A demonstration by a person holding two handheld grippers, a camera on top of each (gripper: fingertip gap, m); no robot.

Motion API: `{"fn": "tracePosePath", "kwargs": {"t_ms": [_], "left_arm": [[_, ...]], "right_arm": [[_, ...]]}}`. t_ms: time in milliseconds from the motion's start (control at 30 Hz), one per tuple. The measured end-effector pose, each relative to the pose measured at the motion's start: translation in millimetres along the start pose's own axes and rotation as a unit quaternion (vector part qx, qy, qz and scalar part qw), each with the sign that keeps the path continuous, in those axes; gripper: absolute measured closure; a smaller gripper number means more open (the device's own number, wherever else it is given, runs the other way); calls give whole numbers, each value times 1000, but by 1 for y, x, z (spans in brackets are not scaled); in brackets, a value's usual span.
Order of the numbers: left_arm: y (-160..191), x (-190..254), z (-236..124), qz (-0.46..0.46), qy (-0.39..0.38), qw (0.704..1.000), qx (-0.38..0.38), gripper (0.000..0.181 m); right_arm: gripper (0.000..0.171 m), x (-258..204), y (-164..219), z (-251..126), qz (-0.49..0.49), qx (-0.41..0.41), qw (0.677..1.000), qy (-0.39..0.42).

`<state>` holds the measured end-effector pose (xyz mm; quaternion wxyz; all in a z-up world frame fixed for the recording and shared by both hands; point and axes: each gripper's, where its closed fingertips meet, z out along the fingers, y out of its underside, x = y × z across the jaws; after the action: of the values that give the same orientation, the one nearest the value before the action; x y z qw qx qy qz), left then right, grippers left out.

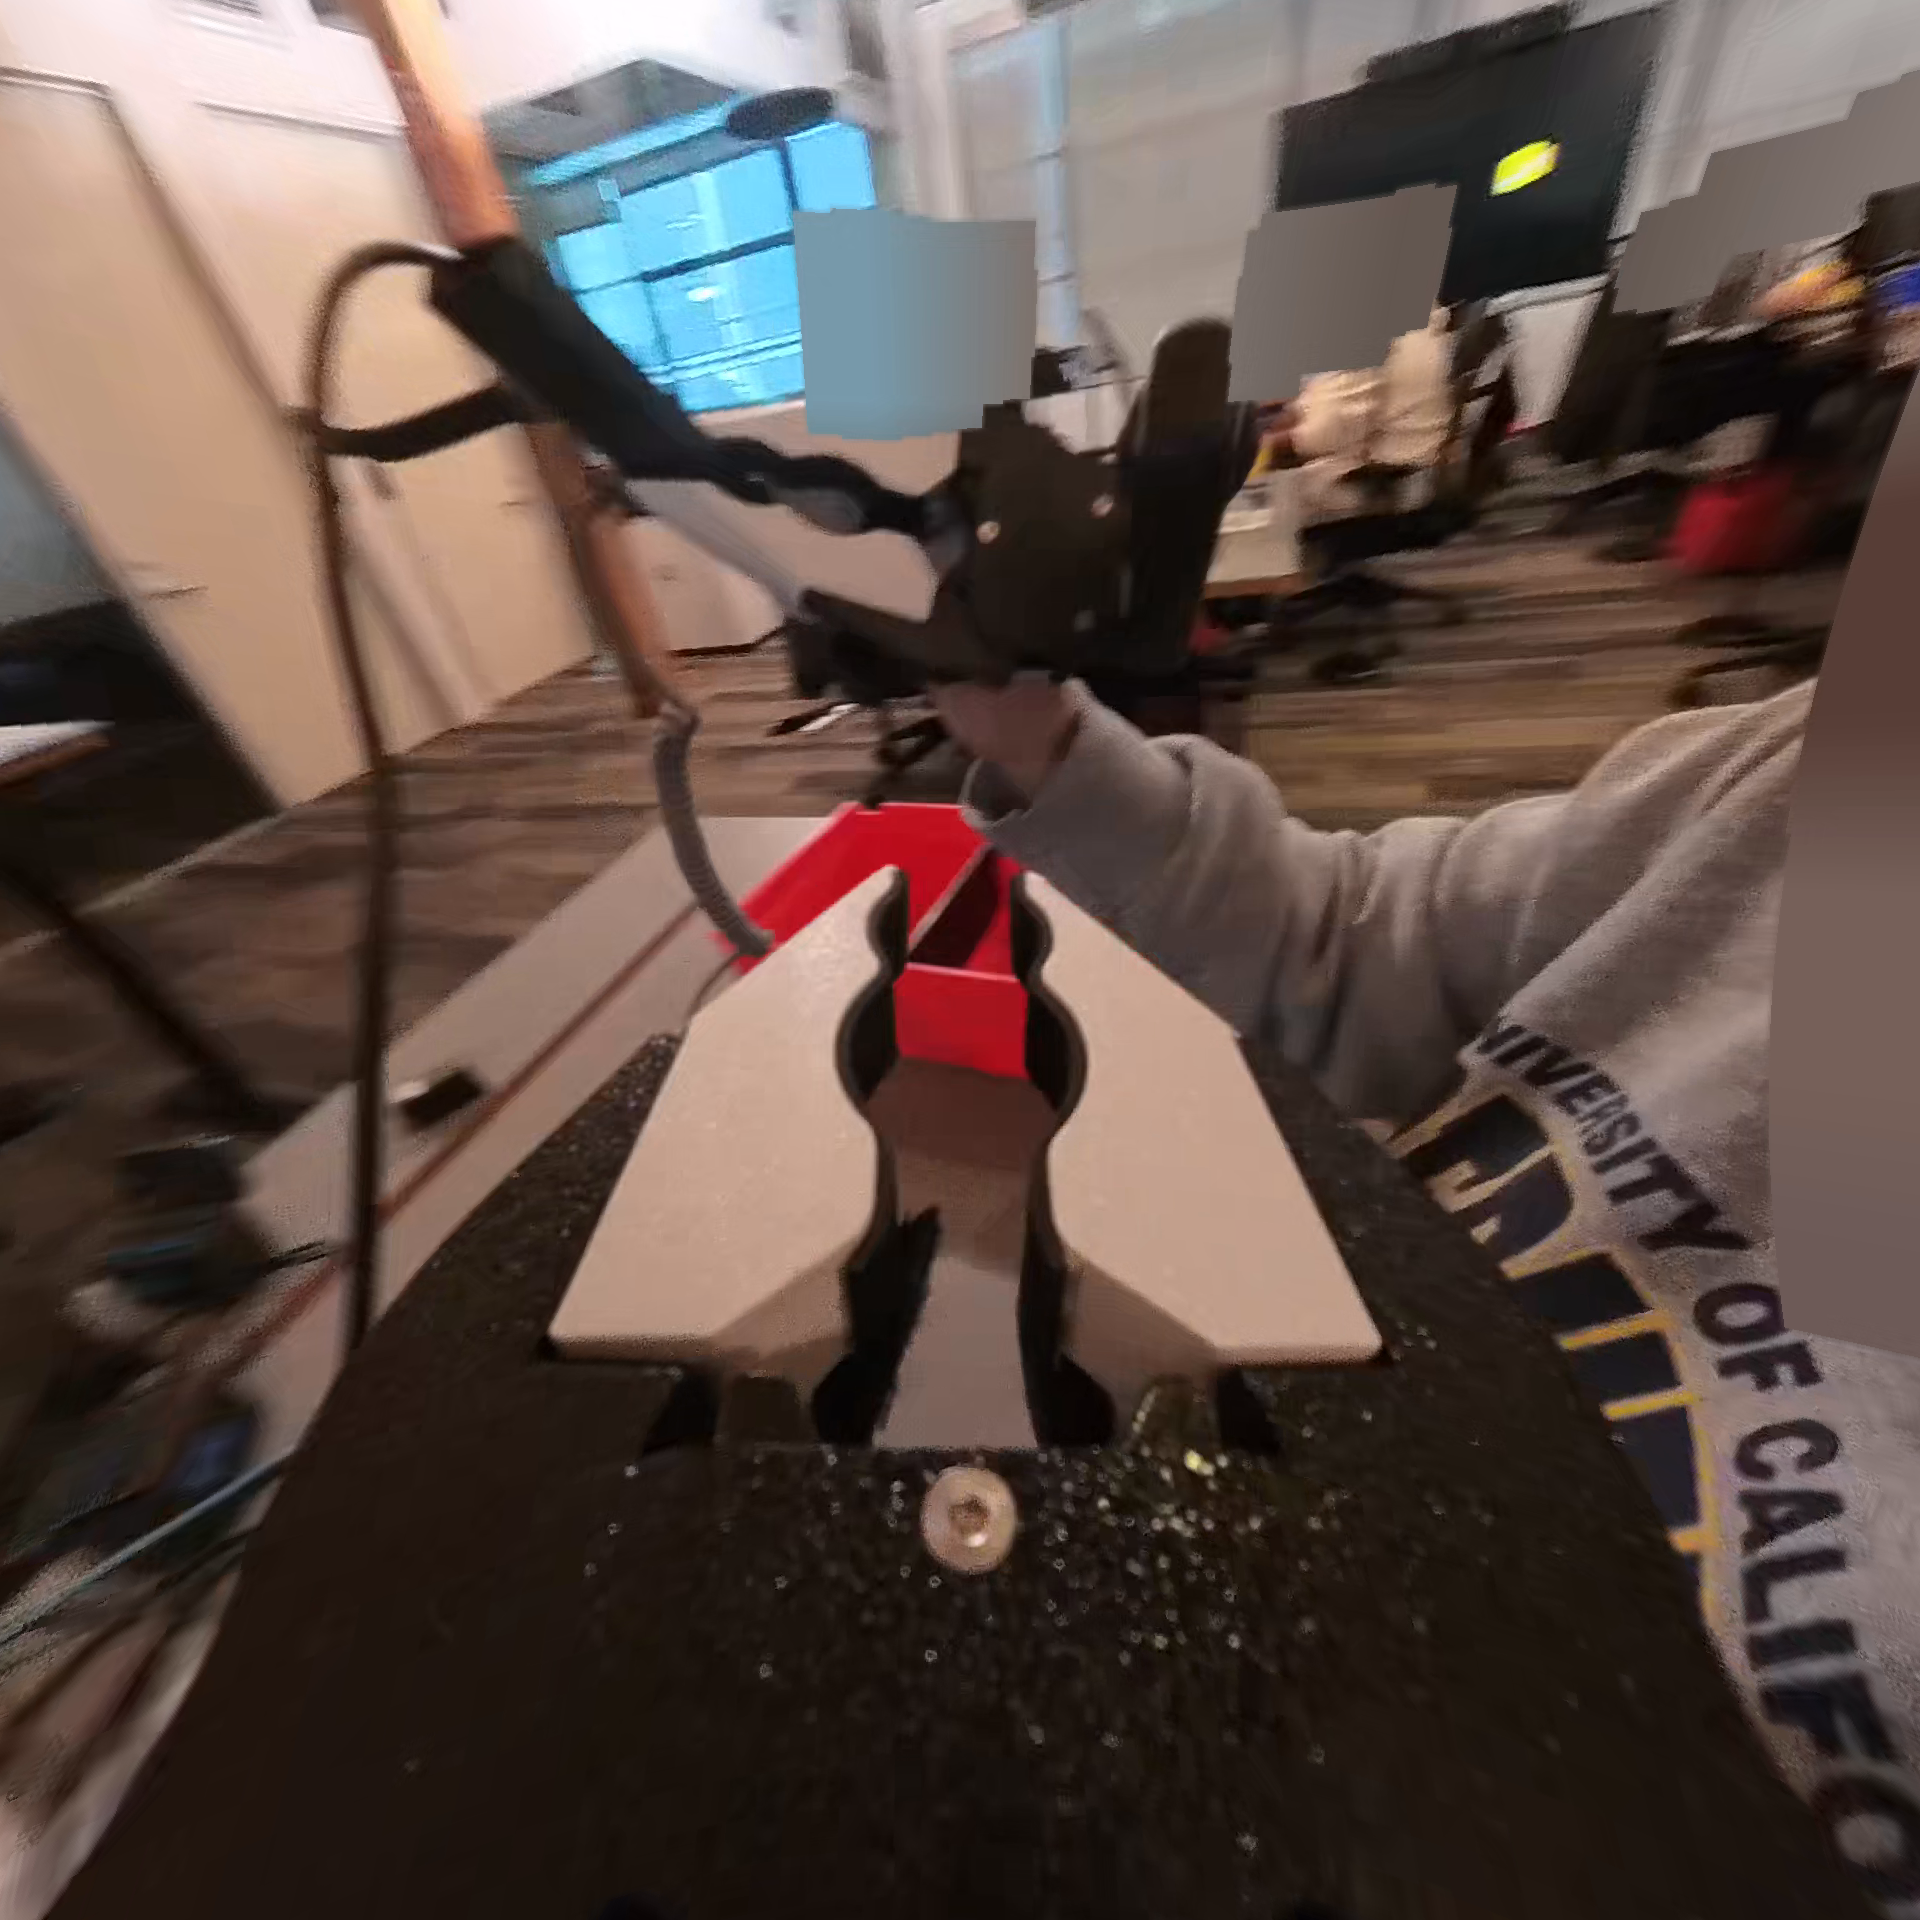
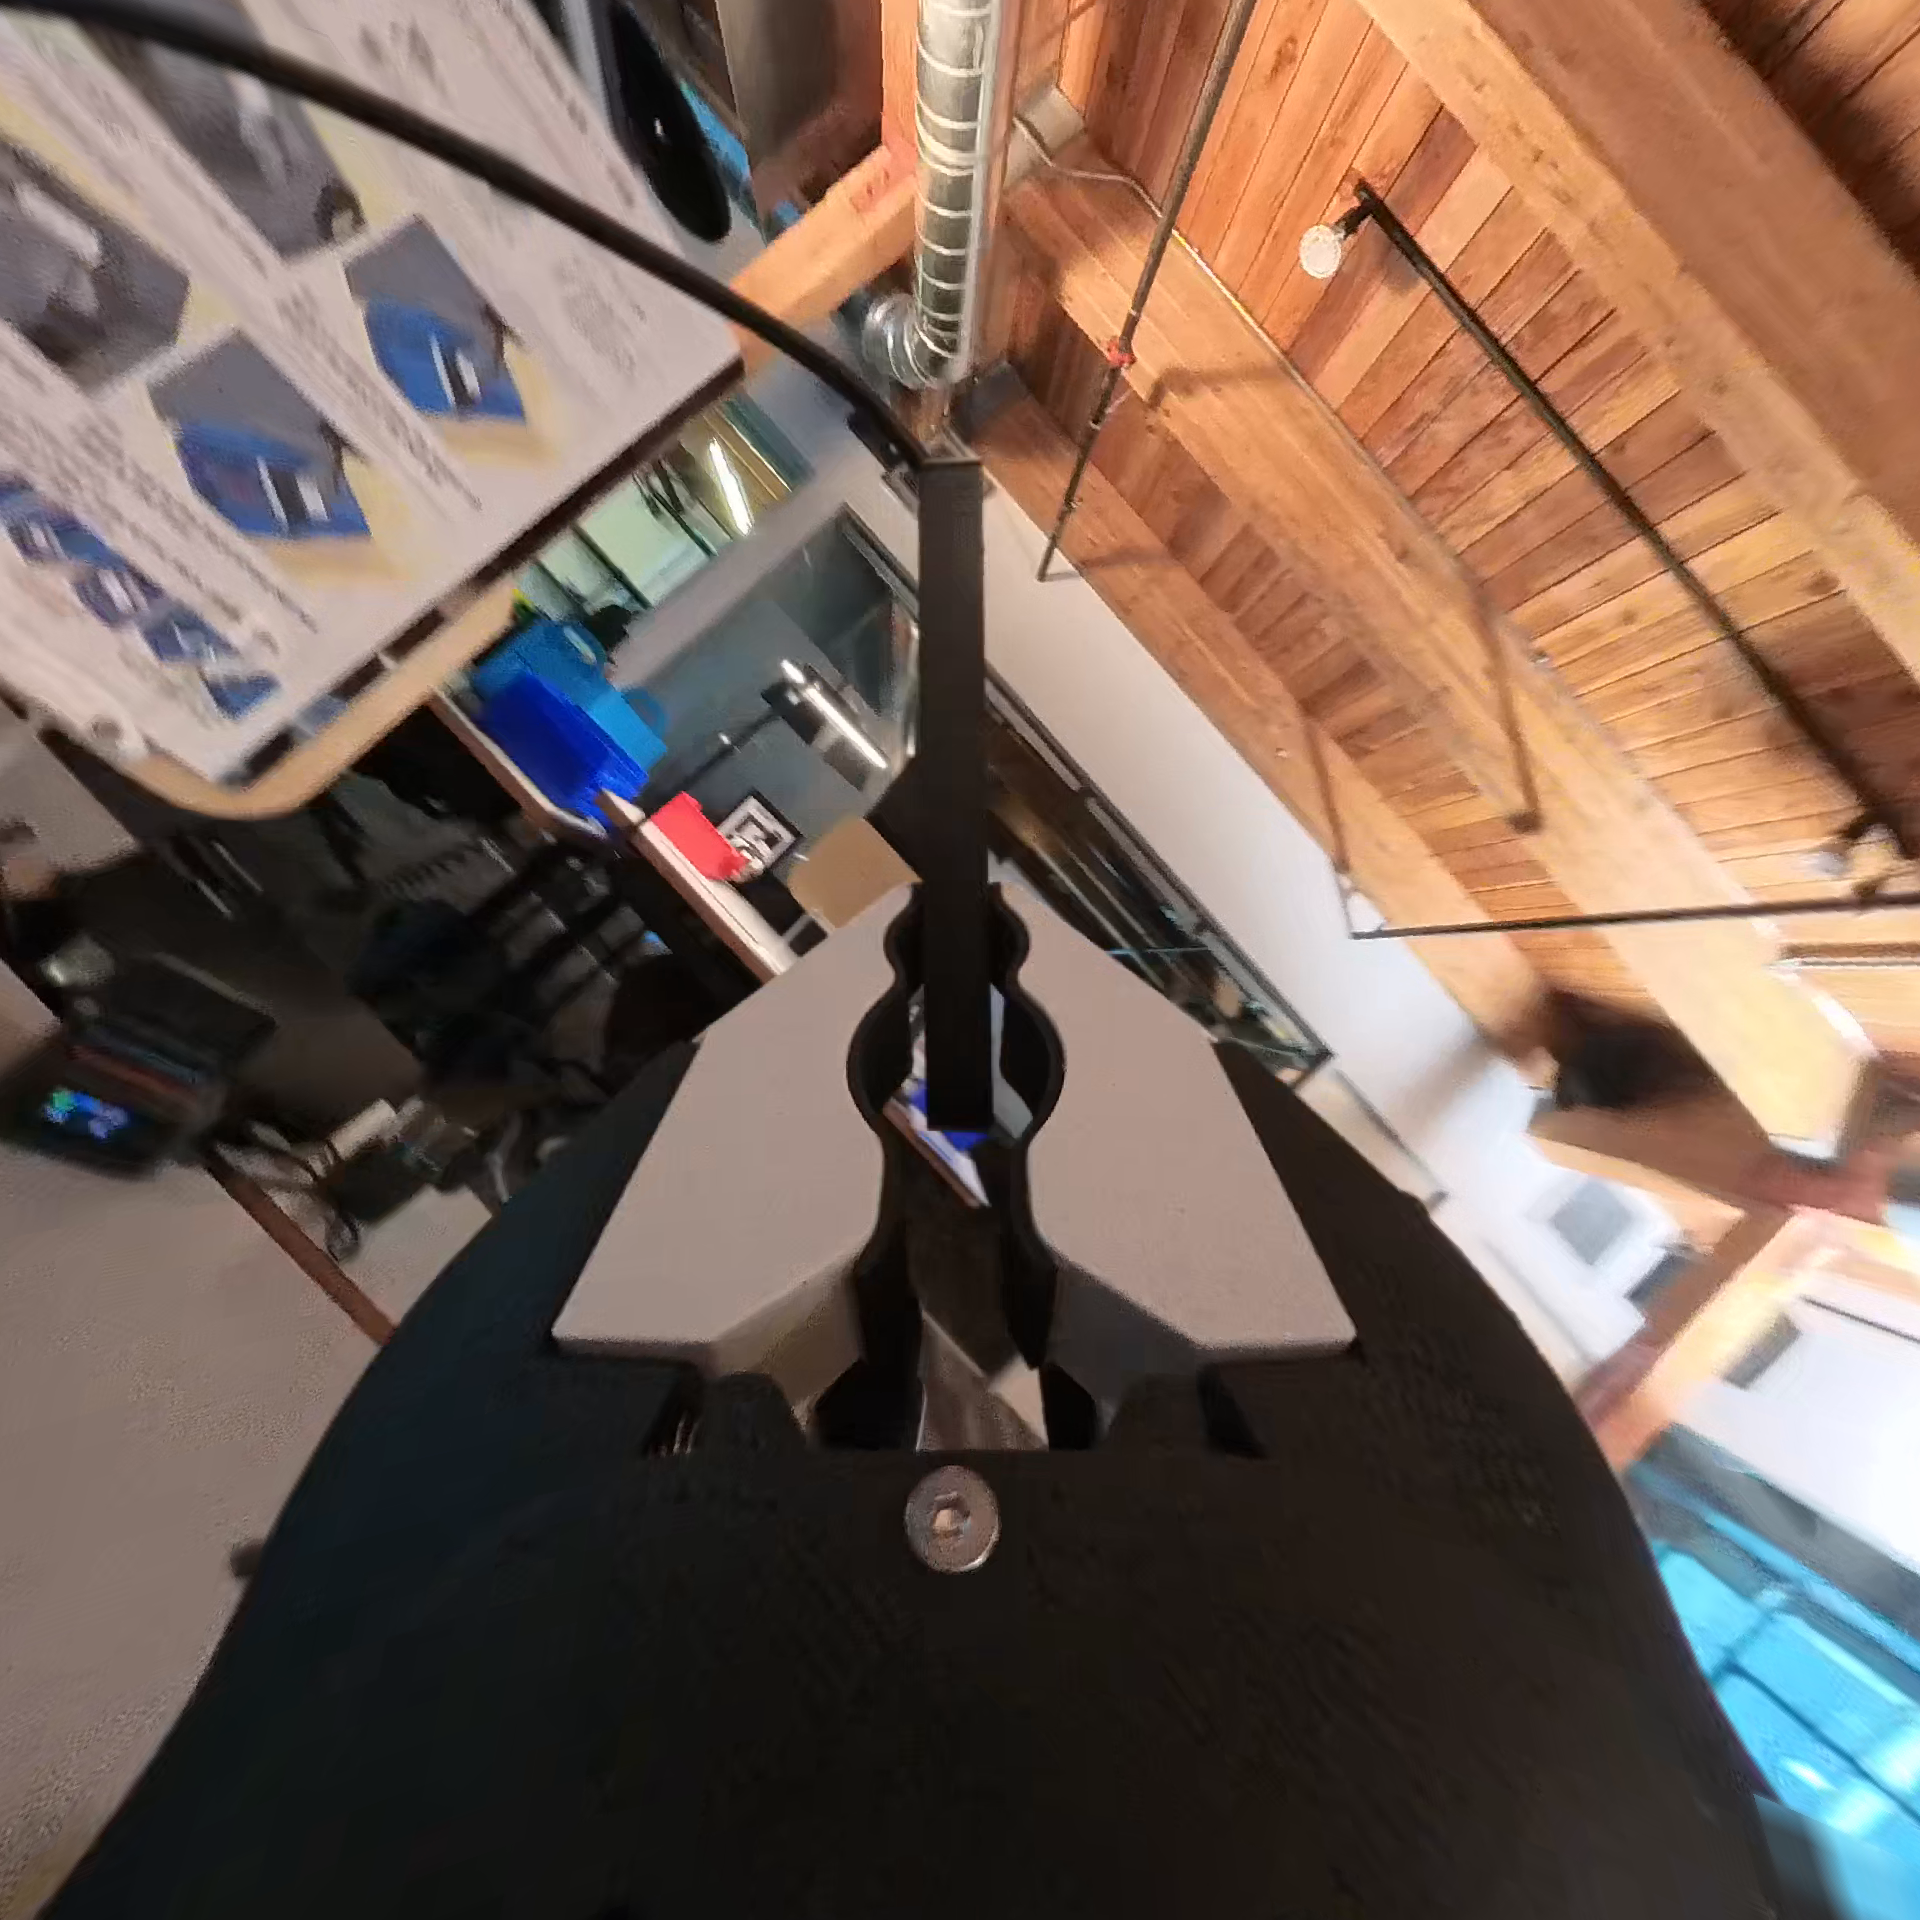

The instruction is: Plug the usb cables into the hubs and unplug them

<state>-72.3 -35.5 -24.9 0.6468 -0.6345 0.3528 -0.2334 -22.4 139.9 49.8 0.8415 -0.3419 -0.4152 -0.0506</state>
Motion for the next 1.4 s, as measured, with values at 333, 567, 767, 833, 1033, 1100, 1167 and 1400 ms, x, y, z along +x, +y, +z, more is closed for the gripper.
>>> {"fn": "tracePosePath", "kwargs": {"t_ms": [333,567,767,833,1033,1100,1167,1400], "left_arm": [[78,-16,126,-311,81,938,128,102],[89,-18,135,-365,118,895,227,139],[124,-16,143,-343,102,922,151,171],[142,-11,141,-271,92,954,92,173],[188,9,131,4,79,994,-77,173],[192,19,129,60,95,989,-93,173],[196,28,128,96,108,984,-104,173],[202,33,123,120,112,980,-112,173]], "right_arm": [[163,-83,54,-89,-209,-31,977,21],[163,-115,67,-128,-354,2,935,27],[143,-158,82,-152,-259,21,954,-148],[126,-169,73,-173,-135,50,955,-261],[119,-165,67,-184,166,-45,870,-462],[127,-180,79,-184,149,-90,849,-499],[153,-194,84,-189,125,-105,828,-536],[166,-208,80,-199,114,-109,787,-596]]}}
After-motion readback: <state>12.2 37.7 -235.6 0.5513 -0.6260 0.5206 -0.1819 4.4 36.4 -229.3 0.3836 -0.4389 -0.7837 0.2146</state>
